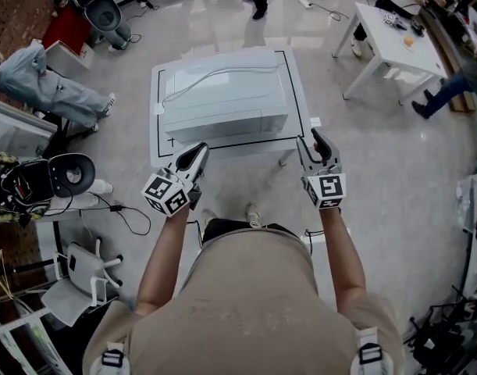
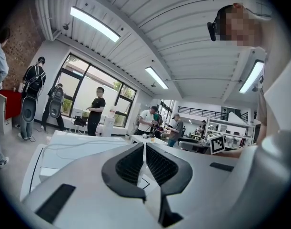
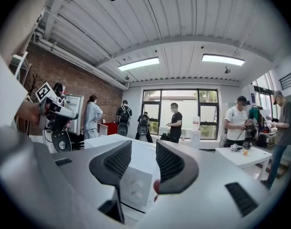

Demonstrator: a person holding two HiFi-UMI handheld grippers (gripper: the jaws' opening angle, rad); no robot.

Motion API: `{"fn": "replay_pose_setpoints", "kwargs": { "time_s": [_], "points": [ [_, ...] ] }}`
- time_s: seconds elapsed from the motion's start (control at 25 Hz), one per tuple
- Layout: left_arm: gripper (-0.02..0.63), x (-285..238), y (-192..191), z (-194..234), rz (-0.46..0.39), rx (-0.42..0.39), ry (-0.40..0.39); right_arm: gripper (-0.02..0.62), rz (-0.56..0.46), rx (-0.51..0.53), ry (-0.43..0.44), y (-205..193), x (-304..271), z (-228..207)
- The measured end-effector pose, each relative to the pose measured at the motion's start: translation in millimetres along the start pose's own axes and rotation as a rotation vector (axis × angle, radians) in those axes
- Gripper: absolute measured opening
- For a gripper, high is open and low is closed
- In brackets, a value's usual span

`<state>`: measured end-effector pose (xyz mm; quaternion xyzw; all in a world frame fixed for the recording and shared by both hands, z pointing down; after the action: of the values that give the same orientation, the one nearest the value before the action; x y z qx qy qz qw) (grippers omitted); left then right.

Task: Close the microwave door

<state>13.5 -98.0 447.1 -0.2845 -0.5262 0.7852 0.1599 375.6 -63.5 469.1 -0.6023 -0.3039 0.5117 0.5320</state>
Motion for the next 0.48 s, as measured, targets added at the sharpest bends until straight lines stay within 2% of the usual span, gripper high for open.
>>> {"fn": "replay_pose_setpoints", "kwargs": {
  "time_s": [0.48],
  "points": [
    [0.006, -7.7, -3.7, -6.0, 0.01, 0.005, -0.02, 0.149, 0.025, 0.021, -0.012, -14.7, -1.0, -3.2]
  ]
}}
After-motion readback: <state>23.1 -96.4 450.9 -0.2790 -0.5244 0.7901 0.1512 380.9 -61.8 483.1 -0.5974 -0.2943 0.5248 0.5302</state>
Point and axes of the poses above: the fingertips, and each gripper's own axes: x backward along the fingers, z to its left, y out of its top, the point moved 9 cm from there along x, backward along the fingers, and after that the axes turned 11 degrees about z, right-handed, at the moved point
